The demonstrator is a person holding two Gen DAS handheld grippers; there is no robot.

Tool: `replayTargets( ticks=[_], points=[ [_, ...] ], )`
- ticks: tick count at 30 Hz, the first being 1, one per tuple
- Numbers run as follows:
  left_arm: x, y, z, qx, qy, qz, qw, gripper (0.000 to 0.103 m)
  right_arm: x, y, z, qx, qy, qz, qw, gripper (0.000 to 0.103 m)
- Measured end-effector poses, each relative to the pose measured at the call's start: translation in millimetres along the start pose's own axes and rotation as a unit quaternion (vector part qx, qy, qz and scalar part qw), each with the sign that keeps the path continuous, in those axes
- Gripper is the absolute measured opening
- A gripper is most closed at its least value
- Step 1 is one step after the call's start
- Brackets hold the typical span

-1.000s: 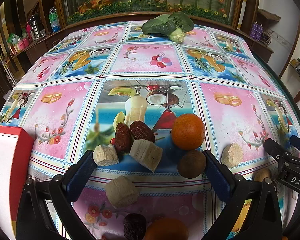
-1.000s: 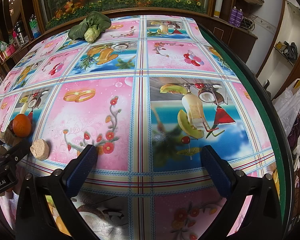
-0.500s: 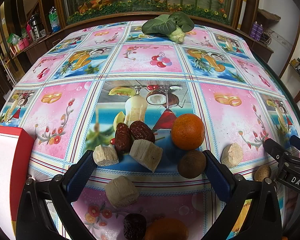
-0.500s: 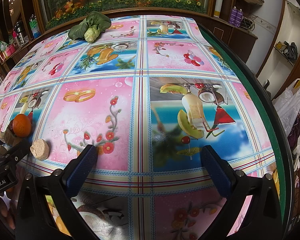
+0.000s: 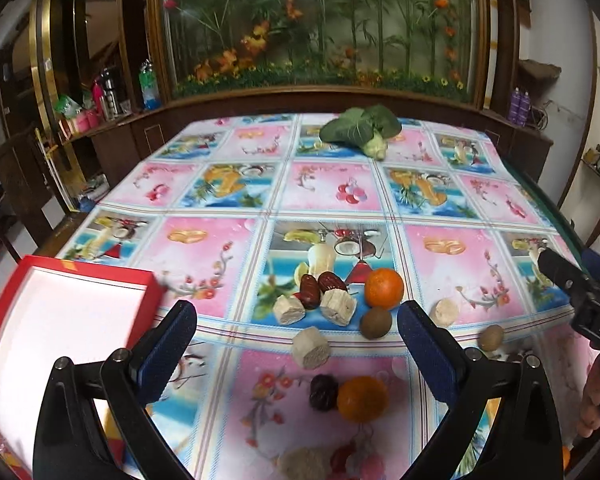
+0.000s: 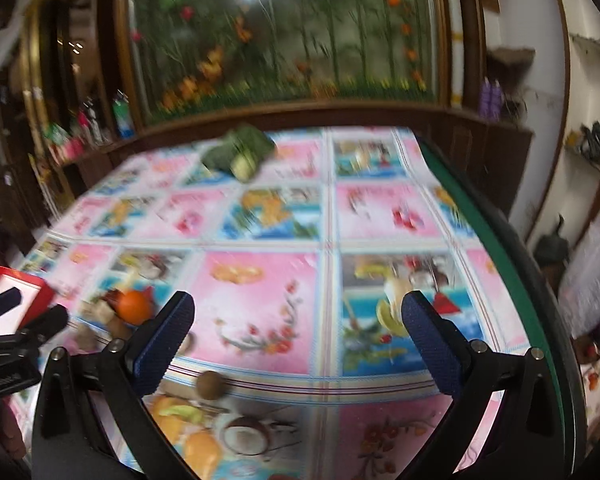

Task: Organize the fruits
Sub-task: 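Grasp a mandarin orange with the right tool while the left tool grasps a beige cake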

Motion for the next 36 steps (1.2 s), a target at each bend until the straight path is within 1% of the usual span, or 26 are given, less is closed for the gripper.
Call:
replayTargets(
  ticks=[4, 5, 10, 18, 23, 25, 27, 29, 31, 33, 36],
  points=[
    [-1.3, 1.7, -11.7, -0.001, -0.012, -0.002, 0.9999, 0.1, -3.8, 12.2, -9.7, 0.001, -0.028, -0.026, 0.999, 0.103],
    [-1.9, 2.1, -13.5, -0.003, -0.016, -0.002, 0.9999, 0.1, -2.3, 13.6, -11.0, 0.001, -0.03, -0.029, 0.999, 0.103],
    [-2.7, 6.0, -20.2, -0.003, -0.021, -0.007, 0.9998, 0.1, 0.0, 11.7, -9.2, -0.007, -0.023, -0.028, 0.999, 0.101],
    [-3.8, 8.7, -22.3, -0.005, -0.025, -0.008, 0.9996, 0.1, 0.5, 11.3, -9.2, -0.002, -0.021, -0.034, 0.999, 0.101],
    [-1.7, 19.5, -21.1, -0.005, -0.014, -0.004, 0.9999, 0.1, 1.0, 9.9, -10.8, -0.002, -0.02, -0.037, 0.999, 0.101],
    [2.3, 31.6, -23.3, -0.017, -0.013, 0.01, 0.9997, 0.1, 4.4, 6.9, -14.6, -0.011, -0.008, -0.032, 0.999, 0.1],
    [10.4, 49.1, -26.6, -0.034, -0.009, 0.028, 0.999, 0.1, 11.8, 3.4, -29.7, -0.023, -0.007, -0.028, 0.999, 0.1],
    [21.5, 65.1, -29.0, -0.049, -0.002, 0.043, 0.9979, 0.1, 19.6, 3.1, -45.1, -0.03, -0.004, -0.037, 0.999, 0.1],
    [36.4, 78.6, -30.2, -0.057, 0.011, 0.055, 0.9968, 0.1, 35.3, 3.8, -64.9, -0.047, 0.009, -0.053, 0.997, 0.1],
    [51.0, 83.9, -30.3, -0.048, 0.031, 0.065, 0.9962, 0.1, 50.3, 5.5, -77.1, -0.061, 0.03, -0.065, 0.996, 0.1],
    [62.9, 74.4, -32.1, -0.019, 0.044, 0.079, 0.9958, 0.1, 75.9, 7.2, -86.5, -0.08, 0.074, -0.073, 0.991, 0.1]
  ],
)
Point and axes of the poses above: each gripper's, at about its wrist camera, not at the fingertips, and z roughly the way its jaws point, y to its left, x to its underside, the point moved 3 cm from there along z, roughly the way its jaws point, and after that the axes turned 10 degrees about -z, right-handed, at the moved point
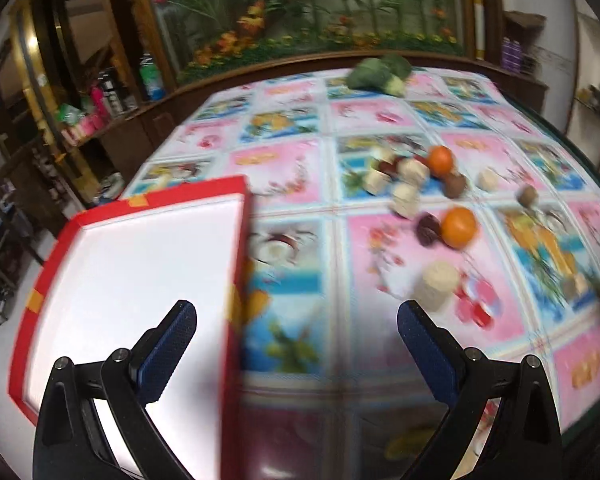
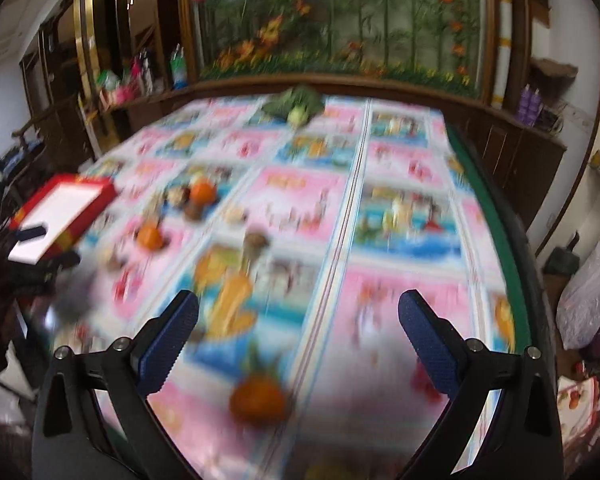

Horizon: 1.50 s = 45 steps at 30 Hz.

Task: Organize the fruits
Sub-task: 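Grasp a mandarin orange with the right tool while the left tool grasps a beige cake, then carry the orange into the red-rimmed tray and open the right tool while the left tool releases the cake there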

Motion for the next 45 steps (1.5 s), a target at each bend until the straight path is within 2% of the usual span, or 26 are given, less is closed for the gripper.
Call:
replayTargets(
  ticks=[2, 4, 5, 11, 13, 14, 16, 18, 29, 31, 34, 39, 42, 45],
  points=[
    [0.4, -10.8, -1.6, 0.019, 0.0, 0.013, 0.9997, 0.1, 12.2, 1.4, 0.5, -0.007, 0.015, 0.007, 1.0, 0.098],
    [1.0, -22.3, -4.2, 0.028, -0.005, 0.029, 0.9992, 0.1, 26.4, 2.2, 3.6, -0.006, 0.039, 0.015, 0.999, 0.088],
    [2.7, -24.2, -4.8, 0.035, -0.006, 0.033, 0.9988, 0.1, 32.2, 3.9, 5.5, -0.009, 0.049, 0.018, 0.999, 0.087],
    [10.9, -33.9, -4.8, 0.057, 0.006, 0.045, 0.9974, 0.1, 38.6, 21.2, 14.7, -0.011, 0.06, -0.003, 0.998, 0.07],
    [10.8, -33.0, -3.2, 0.067, 0.014, 0.038, 0.9969, 0.096, 40.1, 27.3, 24.5, -0.014, 0.083, -0.006, 0.996, 0.053],
    [9.7, -32.5, -1.9, 0.071, 0.018, 0.036, 0.9967, 0.092, 41.9, 28.5, 27.6, -0.012, 0.089, -0.009, 0.996, 0.053],
    [8.7, -32.5, 2.5, 0.073, 0.024, 0.033, 0.9965, 0.088, 42.2, 33.1, 26.2, 0.002, 0.077, -0.028, 0.997, 0.043],
    [8.1, -34.0, 5.9, 0.079, 0.034, 0.03, 0.9959, 0.081, 43.1, 33.7, 24.8, -0.002, 0.073, -0.023, 0.997, 0.037],
    [1.3, -44.9, 22.6, 0.1, 0.064, 0.018, 0.9928, 0.079, 40.6, 34.0, 27.6, -0.006, 0.063, -0.012, 0.998, 0.037],
    [0.0, -46.0, 29.5, 0.097, 0.071, 0.015, 0.9926, 0.069, 40.1, 33.5, 28.0, -0.009, 0.062, -0.009, 0.998, 0.037],
    [-1.5, -46.7, 31.1, 0.106, 0.068, 0.01, 0.992, 0.065, 40.2, 33.1, 28.0, -0.011, 0.06, -0.006, 0.998, 0.037],
    [-0.8, -50.4, 26.6, 0.12, 0.059, 0.021, 0.9908, 0.028, 40.0, 33.1, 27.8, -0.012, 0.058, -0.002, 0.998, 0.037],
    [0.5, -51.6, 23.5, 0.128, 0.058, 0.027, 0.9898, 0.026, 37.0, 41.2, 25.4, -0.019, 0.047, -0.007, 0.999, 0.037],
    [1.3, -44.2, 14.7, 0.141, 0.058, 0.012, 0.9882, 0.026, 26.0, 57.3, 28.4, -0.033, 0.036, -0.014, 0.999, 0.037]
  ],
)
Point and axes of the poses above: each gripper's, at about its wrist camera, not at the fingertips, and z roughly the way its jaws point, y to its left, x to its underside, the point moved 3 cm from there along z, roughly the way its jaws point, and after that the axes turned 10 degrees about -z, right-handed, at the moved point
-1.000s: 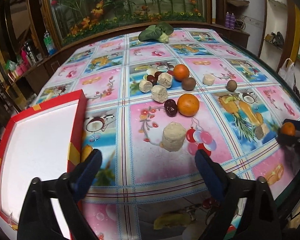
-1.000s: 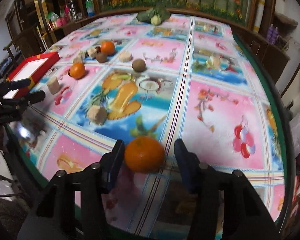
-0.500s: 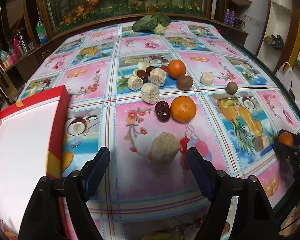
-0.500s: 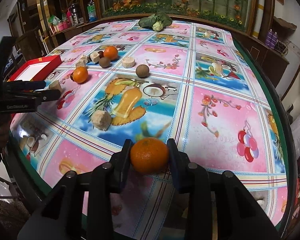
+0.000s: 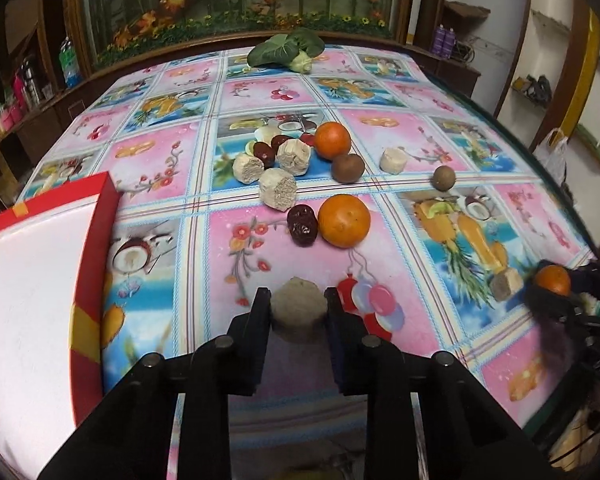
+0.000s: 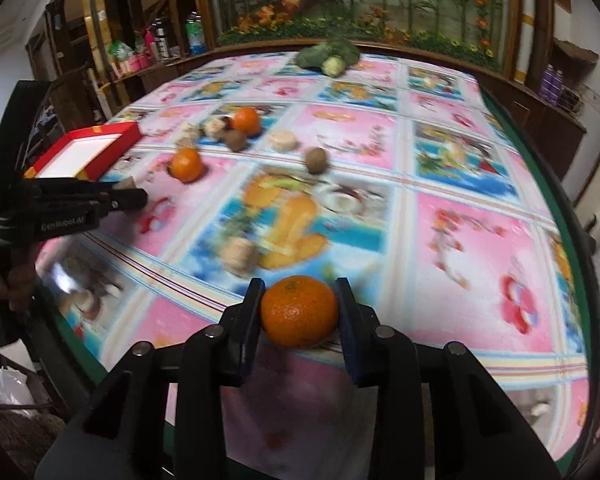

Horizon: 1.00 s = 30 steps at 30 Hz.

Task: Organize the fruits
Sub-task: 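Carry the orange into the red-rimmed tray and open the right tool while the left tool releases the cake there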

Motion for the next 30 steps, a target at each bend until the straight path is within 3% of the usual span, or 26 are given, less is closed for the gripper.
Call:
replayTargets(
  ticks=[6, 12, 17, 25, 30],
  points=[
    [4.6, 31.6, -59.6, -0.014, -0.059, -0.023, 0.9979, 0.026, -51.2, 53.6, 22.1, -0.051, -0.02, -0.032, 0.998, 0.037],
    [13.8, 103.7, -94.8, -0.111, -0.092, -0.084, 0.986, 0.026, -119.2, 140.6, 45.2, -0.137, -0.053, -0.072, 0.987, 0.037],
    [27.1, 161.4, -101.7, -0.169, -0.089, -0.142, 0.9713, 0.026, -138.8, 184.9, 61.9, -0.169, -0.054, -0.083, 0.981, 0.037],
    [30.6, 178.4, -87.3, -0.157, -0.083, -0.159, 0.9712, 0.026, -146.8, 164.8, 56.2, -0.168, -0.067, -0.072, 0.981, 0.037],
    [35.5, 183.5, -87.1, -0.161, -0.081, -0.167, 0.9694, 0.026, -153.1, 203.4, 66.3, -0.204, -0.049, -0.102, 0.972, 0.037]
  ],
)
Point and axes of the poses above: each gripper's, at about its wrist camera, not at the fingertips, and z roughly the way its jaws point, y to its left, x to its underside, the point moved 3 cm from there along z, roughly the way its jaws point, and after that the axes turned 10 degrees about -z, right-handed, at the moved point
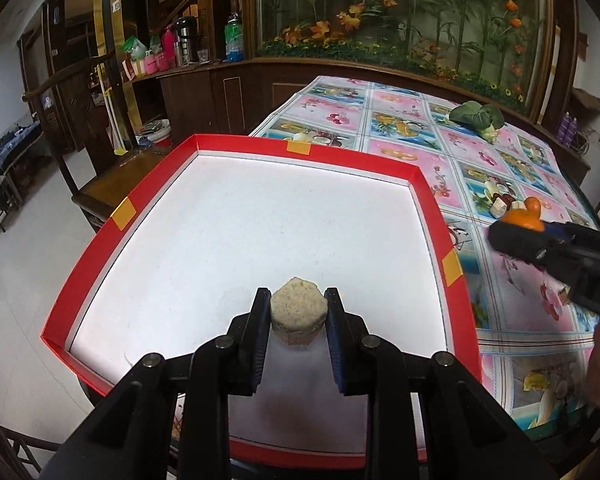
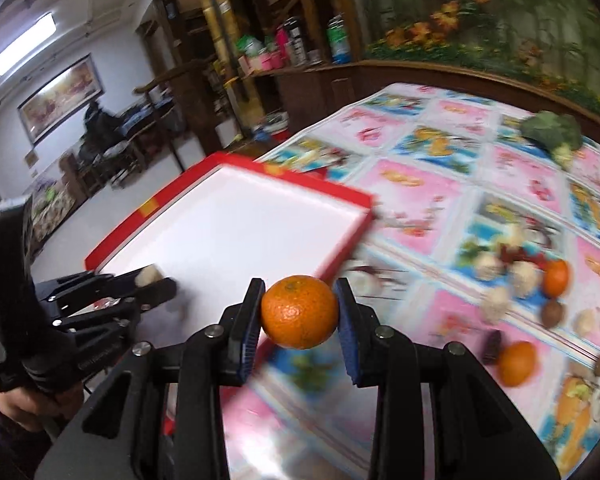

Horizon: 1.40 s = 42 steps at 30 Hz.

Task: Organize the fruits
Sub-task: 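Carry the orange into the red-rimmed tray and open the right tool while the left tool releases the cake there, then grasp a brown kiwi with the right tool while the left tool grasps another beige cake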

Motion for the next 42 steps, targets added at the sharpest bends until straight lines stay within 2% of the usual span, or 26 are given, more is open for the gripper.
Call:
replayTargets(
  ticks=[6, 11, 13, 14, 15, 16, 19, 22, 25, 31, 33, 36, 42],
  points=[
    [4.7, 14.3, 6.2, -0.03, 0.012, -0.008, 0.9995, 0.026, -9.4, 45.9, 37.4, -0.036, 0.017, -0.037, 0.999, 0.037],
    [5.0, 18.0, 9.1, -0.05, 0.014, -0.009, 0.9986, 0.028, -0.5, 51.3, 58.6, -0.045, 0.064, -0.043, 0.996, 0.038],
    [3.9, 16.9, 9.1, -0.064, 0.01, -0.007, 0.9979, 0.036, 0.8, 50.5, 54.0, -0.05, 0.06, -0.046, 0.996, 0.039],
    [3.4, 16.9, 9.8, -0.073, 0.01, -0.009, 0.9973, 0.047, 0.6, 50.1, 51.4, -0.049, 0.059, -0.047, 0.996, 0.04],
    [2.5, 17.7, 10.9, -0.078, 0.009, -0.012, 0.9968, 0.051, 0.3, 48.9, 48.7, -0.049, 0.056, -0.047, 0.996, 0.044],
    [2.1, 17.5, 10.3, -0.081, 0.007, -0.014, 0.9966, 0.053, -0.1, 46.4, 44.0, -0.052, 0.049, -0.046, 0.996, 0.047],
    [-0.3, 11.6, 7.0, -0.084, 0.005, -0.013, 0.9964, 0.063, -3.1, 34.8, 26.9, -0.053, 0.025, -0.038, 0.998, 0.048],
    [-5.2, -1.9, -1.1, -0.086, -0.009, -0.003, 0.9963, 0.066, -5.8, 15.4, 4.5, -0.042, 0.004, -0.034, 0.999, 0.048],
    [-8.6, -25.1, -8.3, -0.073, -0.021, 0.018, 0.9969, 0.072, -1.4, -19.2, -26.6, -0.011, -0.021, -0.031, 0.999, 0.048],
    [0.2, -86.4, -8.4, -0.03, -0.015, 0.077, 0.9965, 0.075, 25.1, -117.6, -85.6, 0.065, -0.045, 0.033, 0.996, 0.055],
    [5.7, -110.0, -6.2, -0.008, -0.003, 0.097, 0.9952, 0.075, 40.7, -150.6, -101.1, 0.093, -0.034, 0.054, 0.994, 0.055],
    [12.5, -142.6, -6.2, 0.013, 0.002, 0.127, 0.9918, 0.075, 63.0, -179.6, -115.9, 0.141, -0.005, 0.053, 0.989, 0.055],
    [21.8, -203.3, -3.9, 0.071, 0.018, 0.174, 0.9819, 0.075, 106.5, -222.1, -128.5, 0.158, 0.055, 0.077, 0.983, 0.055]
  ],
)
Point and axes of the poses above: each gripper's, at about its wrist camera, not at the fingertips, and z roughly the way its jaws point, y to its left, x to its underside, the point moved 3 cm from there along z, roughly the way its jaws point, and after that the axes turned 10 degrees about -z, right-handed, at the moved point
